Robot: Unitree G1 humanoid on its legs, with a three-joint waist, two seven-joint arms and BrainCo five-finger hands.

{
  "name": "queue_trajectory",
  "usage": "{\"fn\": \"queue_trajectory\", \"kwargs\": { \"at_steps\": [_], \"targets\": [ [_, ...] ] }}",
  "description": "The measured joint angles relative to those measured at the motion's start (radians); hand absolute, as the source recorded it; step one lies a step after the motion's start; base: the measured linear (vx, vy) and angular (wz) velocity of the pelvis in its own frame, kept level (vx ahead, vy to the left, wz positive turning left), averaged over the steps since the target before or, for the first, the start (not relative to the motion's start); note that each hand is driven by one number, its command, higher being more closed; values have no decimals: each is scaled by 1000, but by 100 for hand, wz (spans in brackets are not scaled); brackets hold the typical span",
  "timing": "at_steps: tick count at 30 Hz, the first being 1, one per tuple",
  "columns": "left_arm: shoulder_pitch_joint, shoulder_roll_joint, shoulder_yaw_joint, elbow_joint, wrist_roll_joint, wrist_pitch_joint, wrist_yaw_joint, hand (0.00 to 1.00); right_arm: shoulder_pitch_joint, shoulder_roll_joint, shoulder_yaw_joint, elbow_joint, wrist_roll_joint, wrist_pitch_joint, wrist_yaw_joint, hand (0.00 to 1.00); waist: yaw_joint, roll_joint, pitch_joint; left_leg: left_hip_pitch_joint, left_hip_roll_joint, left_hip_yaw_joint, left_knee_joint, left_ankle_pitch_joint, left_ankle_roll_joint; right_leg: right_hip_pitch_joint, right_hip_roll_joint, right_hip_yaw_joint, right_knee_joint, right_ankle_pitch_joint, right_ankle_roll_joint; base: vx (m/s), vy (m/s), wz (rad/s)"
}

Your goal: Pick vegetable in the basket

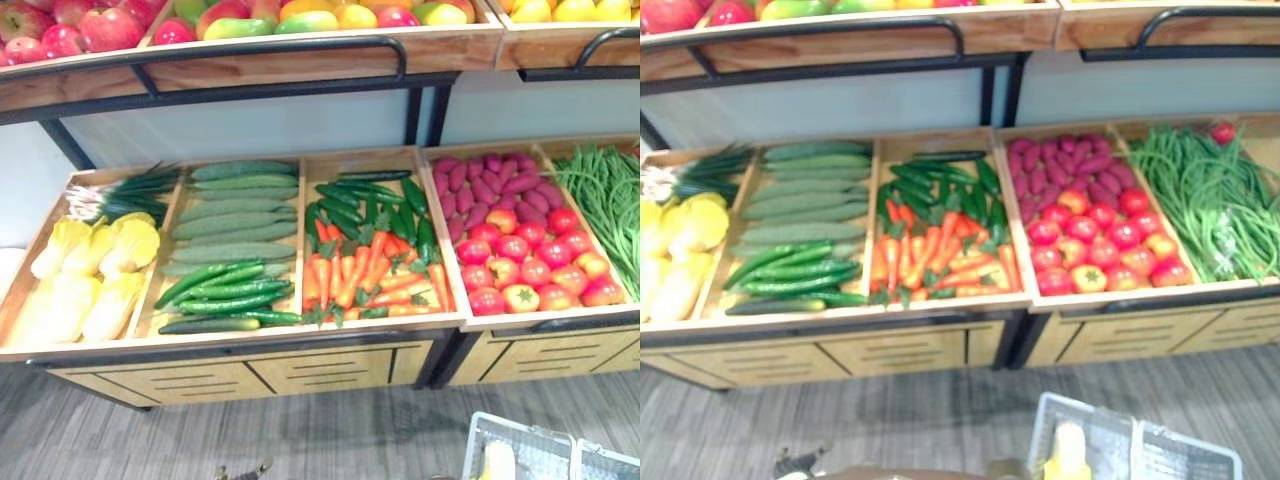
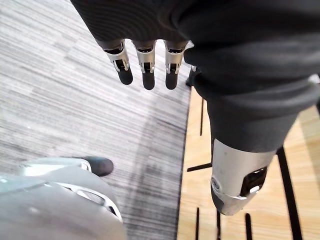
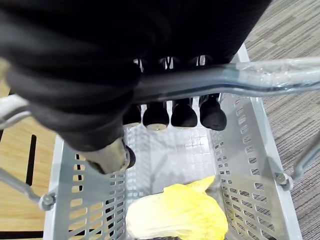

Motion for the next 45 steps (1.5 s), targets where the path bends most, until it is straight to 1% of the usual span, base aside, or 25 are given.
{"fn": "queue_trajectory", "kwargs": {
  "at_steps": [2,3,4,5,7,8,9,11,12,13,16,18,19,22,26,28,29,31,32,34,35,37,38,40,45],
  "targets": [
    [3,3,-9,4,1,3,0,0,-3,-12,-1,24,-2,0,1,100,-1,2,-3,15,-10,2,-35,1,-1,8,-5,4,-26,18,10,-14,99,0],
    [2,12,-30,2,2,10,1,0,1,-12,-1,28,-2,0,1,100,-2,2,-8,15,-19,1,-55,11,-17,13,-12,-2,-49,31,19,-31,131,12],
    [3,17,-51,-16,2,14,1,0,1,-12,-1,31,-3,0,1,100,-2,11,-17,15,-26,1,-70,12,-19,13,-16,-3,-62,40,23,-45,156,12],
    [17,21,-93,-111,2,20,5,0,0,-12,1,41,-4,-2,1,100,1,5,-19,15,-35,1,-90,20,-31,17,-22,-2,-90,59,31,-41,127,4],
    [36,26,-126,-228,3,19,12,0,1,-10,3,54,-6,-4,1,100,2,-1,-21,16,-43,1,-99,24,-29,25,-28,-3,-116,77,38,-42,105,1],
    [76,32,-159,-391,25,3,38,0,10,-3,6,60,-13,-5,0,100,3,-10,-26,15,-54,2,-105,24,-27,36,-36,-3,-148,97,45,-44,110,1],
    [88,33,-166,-450,43,-9,56,0,16,-1,11,60,-14,-7,0,100,3,-12,-28,16,-58,3,-106,24,-27,44,-38,-3,-161,104,48,-37,129,1],
    [117,29,-208,-674,89,-48,120,0,47,7,25,60,-14,-11,-1,100,1,-15,-36,28,-77,6,-121,22,-20,68,-53,0,-208,130,58,-3,92,-1],
    [120,29,-216,-696,90,-51,125,0,51,7,30,60,-14,-11,-1,100,1,-14,-38,28,-79,7,-121,21,-19,70,-54,1,-211,133,60,0,75,-3],
    [129,31,-243,-774,98,-59,139,0,63,7,44,60,-14,-11,-1,100,0,-13,-40,31,-84,9,-121,19,-15,80,-58,2,-228,142,61,-1,54,-3],
    [133,29,-323,-899,131,-70,160,0,75,4,72,59,-14,-11,-2,100,-6,-7,-46,32,-87,22,-124,16,-9,80,-59,11,-249,153,59,1,39,-9],
    [132,28,-369,-950,139,-72,164,0,72,-1,100,59,-21,-11,-2,100,-14,-4,-49,40,-86,33,-136,16,-9,81,-53,23,-264,162,58,12,13,-20],
    [129,28,-395,-970,157,-72,166,0,70,-6,124,59,-21,-11,-2,100,-25,-2,-51,44,-85,40,-139,15,-10,83,-51,29,-273,166,58,31,9,-22],
    [107,28,-474,-1019,170,-72,165,0,74,-19,160,59,-22,-12,-1,100,-34,6,-57,57,-82,67,-138,9,-17,79,-45,55,-282,173,64,54,11,-26],
    [48,29,-513,-993,170,-76,143,0,63,-35,183,59,-25,-11,1,100,-56,8,-58,70,-77,99,-137,-2,-20,79,-36,84,-298,187,61,63,8,-28],
    [-24,32,-509,-898,168,-69,130,0,63,-40,197,58,-26,-11,1,100,-58,7,-58,82,-75,123,-135,-11,-21,80,-31,109,-310,196,61,64,13,-35],
    [-77,38,-503,-810,167,-60,127,0,56,-41,201,57,-48,-11,2,100,-69,7,-57,85,-77,139,-133,-16,-20,74,-30,123,-313,199,62,46,16,-29],
    [-121,48,-489,-721,167,-42,128,0,46,-42,210,53,-61,-11,2,100,-83,6,-58,89,-78,159,-133,-22,-21,65,-28,143,-314,202,60,37,20,-42],
    [-177,59,-464,-619,167,-14,143,0,41,-45,229,51,-64,-11,2,100,-82,4,-56,99,-76,186,-131,-30,-22,58,-20,176,-322,213,58,44,22,-57],
    [-214,71,-438,-549,167,4,162,0,37,-47,244,51,-67,-11,3,100,-89,0,-53,102,-75,197,-123,-39,-22,56,-17,194,-332,219,58,30,12,-43],
    [-244,78,-404,-491,167,22,176,0,31,-47,256,51,-69,-11,5,100,-106,-3,-52,100,-73,210,-111,-48,-23,47,-16,207,-332,222,59,3,4,-35],
    [-290,101,-381,-408,167,47,200,0,28,-52,285,43,-73,-11,6,100,-120,-13,-43,100,-73,224,-96,-60,-26,43,-15,229,-341,231,60,5,6,-33],
    [-307,113,-376,-381,168,57,207,0,26,-52,293,39,-87,-11,6,100,-129,-15,-39,100,-73,225,-93,-63,-27,42,-15,232,-349,236,59,-2,6,-24],
    [-349,136,-359,-316,168,80,211,0,25,-53,320,30,-91,-12,6,100,-132,-29,-31,98,-73,242,-84,-72,-29,34,-15,247,-357,245,62,-20,5,-22],
    [-412,149,-358,-252,176,108,241,0,23,-58,355,17,-98,-32,0,100,-137,-26,-15,96,-76,248,-83,-75,-31,25,-15,264,-367,254,63,3,-6,-13]
  ]
}}
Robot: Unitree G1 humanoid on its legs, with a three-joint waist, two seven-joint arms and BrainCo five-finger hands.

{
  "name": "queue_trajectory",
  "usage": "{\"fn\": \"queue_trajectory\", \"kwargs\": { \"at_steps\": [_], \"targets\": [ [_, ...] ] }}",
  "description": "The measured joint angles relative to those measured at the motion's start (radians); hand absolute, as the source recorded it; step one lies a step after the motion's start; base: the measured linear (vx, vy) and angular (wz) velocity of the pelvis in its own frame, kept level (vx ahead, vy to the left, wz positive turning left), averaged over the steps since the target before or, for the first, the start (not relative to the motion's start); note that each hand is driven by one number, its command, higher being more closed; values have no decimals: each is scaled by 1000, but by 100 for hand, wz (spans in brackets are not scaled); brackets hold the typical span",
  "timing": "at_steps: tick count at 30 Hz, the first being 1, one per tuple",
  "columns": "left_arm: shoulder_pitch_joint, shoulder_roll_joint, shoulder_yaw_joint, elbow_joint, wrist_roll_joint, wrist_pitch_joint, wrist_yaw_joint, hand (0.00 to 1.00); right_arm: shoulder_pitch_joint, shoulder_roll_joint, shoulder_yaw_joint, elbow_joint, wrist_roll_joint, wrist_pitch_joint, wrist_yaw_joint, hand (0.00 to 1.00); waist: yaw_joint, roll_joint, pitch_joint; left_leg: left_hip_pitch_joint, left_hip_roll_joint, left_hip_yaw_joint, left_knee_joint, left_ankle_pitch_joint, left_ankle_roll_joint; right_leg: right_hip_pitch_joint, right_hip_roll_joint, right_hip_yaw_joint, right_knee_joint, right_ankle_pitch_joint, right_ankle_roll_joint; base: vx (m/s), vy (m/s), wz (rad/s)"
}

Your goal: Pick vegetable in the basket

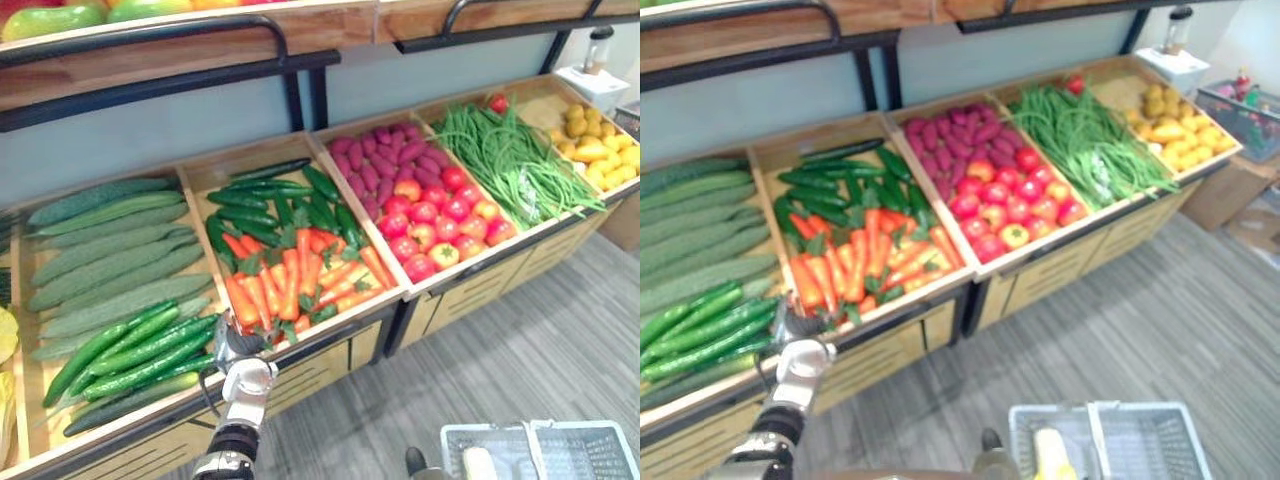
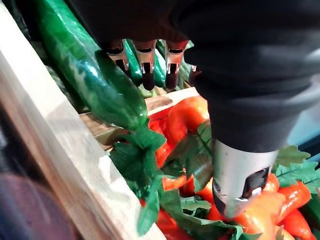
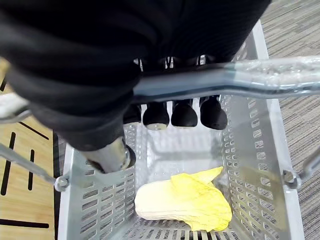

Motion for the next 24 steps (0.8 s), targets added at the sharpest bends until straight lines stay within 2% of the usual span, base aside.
{"fn": "queue_trajectory", "kwargs": {
  "at_steps": [5,13,24],
  "targets": [
    [-34,-3,-5,12,39,19,11,0,-4,-17,21,0,-1,-12,-2,100,-3,15,10,-1,0,0,0,-6,-5,-13,3,12,3,1,1,1,-15,-9],
    [-34,-3,-20,12,41,23,46,0,-2,-15,32,0,-1,-15,-3,100,-12,9,14,1,0,0,0,-9,-8,-12,3,13,2,3,3,0,0,0],
    [-48,3,-29,28,40,41,51,0,-2,-15,39,0,-1,-16,-4,100,-13,4,17,14,1,2,0,-11,-11,6,2,14,-21,19,-1,-6,-4,-1]
  ]
}}
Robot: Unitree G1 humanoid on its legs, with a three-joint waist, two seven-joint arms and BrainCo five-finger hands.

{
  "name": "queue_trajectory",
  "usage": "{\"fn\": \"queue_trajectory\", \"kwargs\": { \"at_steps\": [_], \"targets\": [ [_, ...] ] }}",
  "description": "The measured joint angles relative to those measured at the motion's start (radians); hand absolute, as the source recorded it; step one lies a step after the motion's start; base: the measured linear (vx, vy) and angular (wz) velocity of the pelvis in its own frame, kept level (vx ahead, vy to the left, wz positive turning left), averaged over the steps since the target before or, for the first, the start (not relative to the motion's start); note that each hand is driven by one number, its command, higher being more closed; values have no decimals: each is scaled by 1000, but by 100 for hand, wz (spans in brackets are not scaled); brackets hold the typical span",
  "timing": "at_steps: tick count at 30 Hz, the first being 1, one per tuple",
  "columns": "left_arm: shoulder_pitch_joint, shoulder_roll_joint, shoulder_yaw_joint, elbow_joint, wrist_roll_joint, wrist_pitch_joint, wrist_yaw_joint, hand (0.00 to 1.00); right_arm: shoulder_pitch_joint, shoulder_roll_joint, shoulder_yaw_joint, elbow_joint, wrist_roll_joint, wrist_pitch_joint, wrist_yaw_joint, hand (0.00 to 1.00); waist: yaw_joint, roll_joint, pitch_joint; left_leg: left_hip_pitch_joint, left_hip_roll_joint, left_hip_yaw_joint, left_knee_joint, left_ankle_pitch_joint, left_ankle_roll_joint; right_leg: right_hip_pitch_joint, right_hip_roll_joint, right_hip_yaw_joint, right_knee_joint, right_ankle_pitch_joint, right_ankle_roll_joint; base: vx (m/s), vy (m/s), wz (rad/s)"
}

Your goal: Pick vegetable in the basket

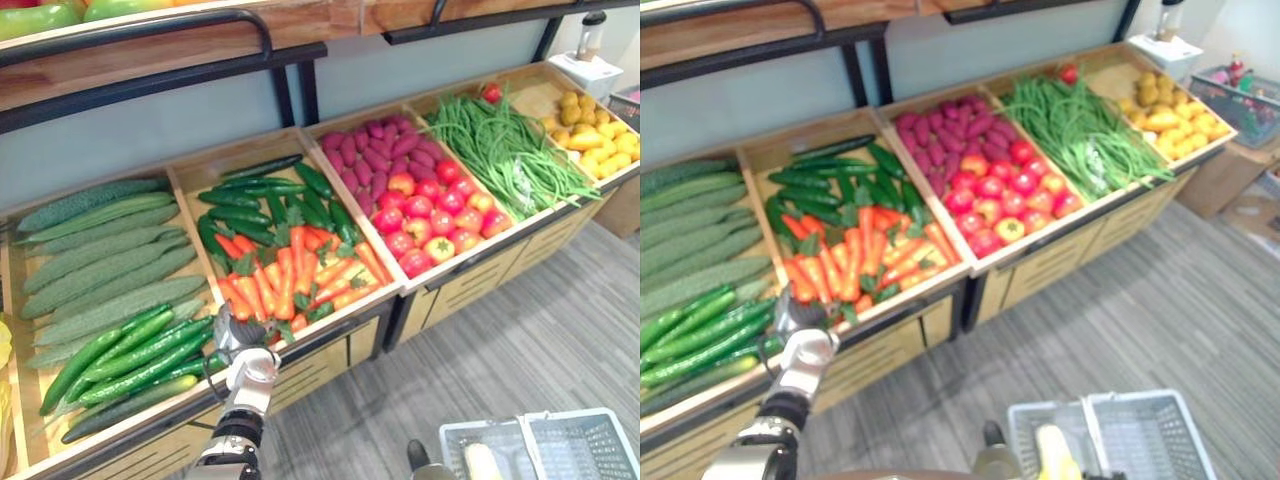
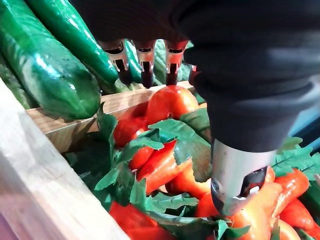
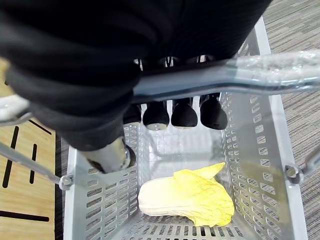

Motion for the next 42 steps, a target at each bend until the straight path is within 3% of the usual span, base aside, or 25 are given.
{"fn": "queue_trajectory", "kwargs": {
  "at_steps": [7,14,24,42],
  "targets": [
    [-20,-1,-1,1,-2,0,33,0,0,0,3,-1,0,-1,0,100,-2,-1,0,5,0,18,0,-4,-5,-1,3,19,-10,7,2,0,-16,-8],
    [-13,-33,-55,-159,-1,-11,37,0,13,1,-1,-1,0,-1,-1,100,-12,-1,1,8,0,-14,0,-3,-5,19,-2,-11,-8,9,0,-5,-18,8],
    [137,-67,-121,-317,38,-32,37,0,34,14,-38,-1,2,-1,-6,100,19,0,0,3,-1,-47,0,0,1,32,-7,-40,-6,5,-5,-29,-24,8],
    [52,-45,-151,-199,78,-28,32,0,25,20,-36,0,3,-1,-23,100,14,1,-10,-1,3,-34,0,1,2,11,1,-28,2,4,-6,-5,-7,-2]
  ]
}}
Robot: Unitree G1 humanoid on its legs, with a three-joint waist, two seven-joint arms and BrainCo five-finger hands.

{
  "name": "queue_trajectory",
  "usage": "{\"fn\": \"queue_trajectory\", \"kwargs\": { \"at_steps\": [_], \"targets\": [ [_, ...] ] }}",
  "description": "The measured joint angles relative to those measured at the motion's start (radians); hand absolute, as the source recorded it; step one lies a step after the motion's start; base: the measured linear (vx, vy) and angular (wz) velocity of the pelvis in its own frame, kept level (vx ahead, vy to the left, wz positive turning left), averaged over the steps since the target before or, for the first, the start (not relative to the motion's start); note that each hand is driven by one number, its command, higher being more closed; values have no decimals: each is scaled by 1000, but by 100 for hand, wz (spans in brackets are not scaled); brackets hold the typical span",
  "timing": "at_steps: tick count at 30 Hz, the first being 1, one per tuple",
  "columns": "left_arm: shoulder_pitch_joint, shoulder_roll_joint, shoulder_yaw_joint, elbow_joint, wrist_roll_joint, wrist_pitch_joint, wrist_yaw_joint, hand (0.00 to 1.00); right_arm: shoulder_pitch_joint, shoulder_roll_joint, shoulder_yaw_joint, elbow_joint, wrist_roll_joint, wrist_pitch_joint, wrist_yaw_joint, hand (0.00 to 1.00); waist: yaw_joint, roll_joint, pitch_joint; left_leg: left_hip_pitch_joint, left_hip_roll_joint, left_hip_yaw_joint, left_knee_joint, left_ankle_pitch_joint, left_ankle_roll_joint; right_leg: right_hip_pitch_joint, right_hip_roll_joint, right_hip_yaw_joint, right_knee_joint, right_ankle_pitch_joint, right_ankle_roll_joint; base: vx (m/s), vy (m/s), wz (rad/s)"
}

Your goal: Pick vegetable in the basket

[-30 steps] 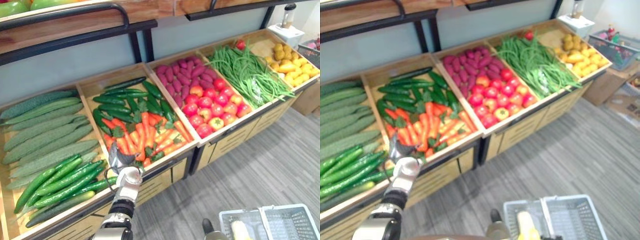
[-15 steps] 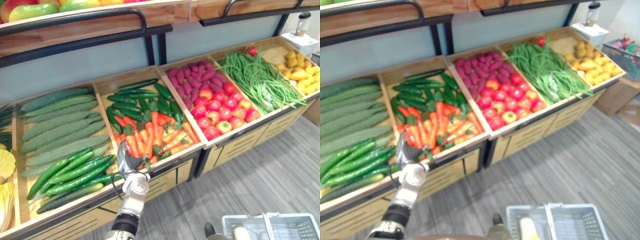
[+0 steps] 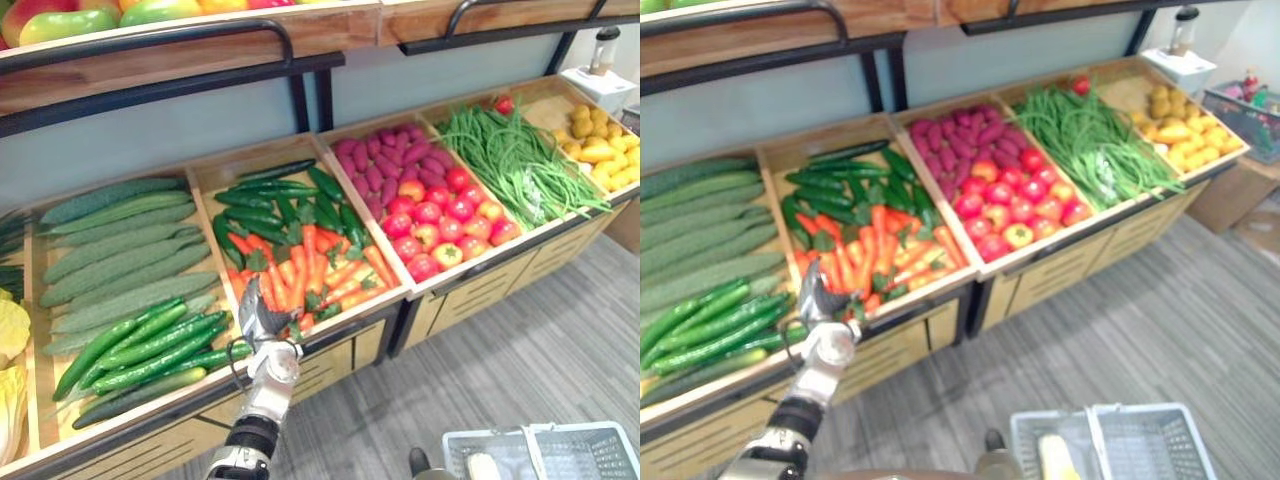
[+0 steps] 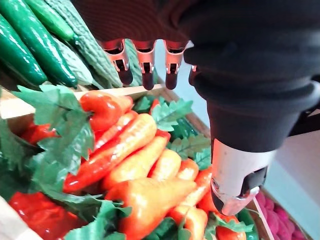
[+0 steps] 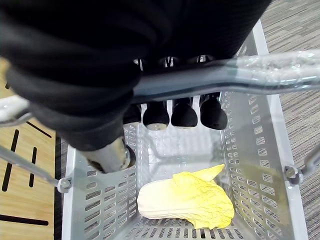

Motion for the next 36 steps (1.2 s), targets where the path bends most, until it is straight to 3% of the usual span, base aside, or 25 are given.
{"fn": "queue_trajectory", "kwargs": {
  "at_steps": [5,9,20,26,27,33,34,35,36],
  "targets": [
    [-25,1,5,39,-2,0,0,0,-15,0,3,-1,6,0,0,100,-28,1,0,-14,0,31,0,0,0,-36,7,31,7,5,2,3,-16,-19],
    [-34,-1,12,58,-12,0,0,0,-16,0,8,-4,6,0,0,100,-31,3,0,-15,1,41,0,-3,-4,-50,13,54,5,12,1,10,-17,-16],
    [-95,6,152,271,-23,0,-1,0,-24,-10,46,-43,6,0,-1,100,-51,19,10,-14,6,92,14,-16,-14,-77,28,106,-16,36,1,-11,-18,-15],
    [-153,55,230,332,-22,29,-4,0,-33,-48,83,-54,5,-8,3,100,-61,33,26,-13,26,120,18,-22,-23,-99,57,139,-18,46,-4,13,-48,-20],
    [-155,60,230,336,-22,30,-5,100,-33,-52,89,-55,4,-10,3,100,-62,33,26,-13,28,122,18,-23,-24,-100,59,141,-18,46,-4,11,-45,-10],
    [-177,124,249,348,-20,55,-11,100,-37,-78,137,-87,-4,-30,23,100,-67,19,35,-7,37,141,20,-27,-31,-103,71,157,-31,53,-7,3,-29,-9],
    [-178,129,249,348,-20,55,-13,100,-37,-79,137,-87,-4,-31,24,100,-67,27,31,-6,37,141,20,-28,-32,-103,71,157,-32,53,-7,7,-34,-2],
    [-180,133,249,348,-20,59,-16,100,-37,-80,140,-87,-5,-32,24,100,-67,13,39,-6,37,141,20,-29,-34,-102,71,157,-33,53,-7,0,0,0],
    [-181,134,249,348,-20,60,-16,100,-37,-81,144,-87,-5,-32,24,100,-67,19,35,-5,37,141,20,-30,-35,-102,71,158,-34,53,-7,0,0,0]
  ]
}}
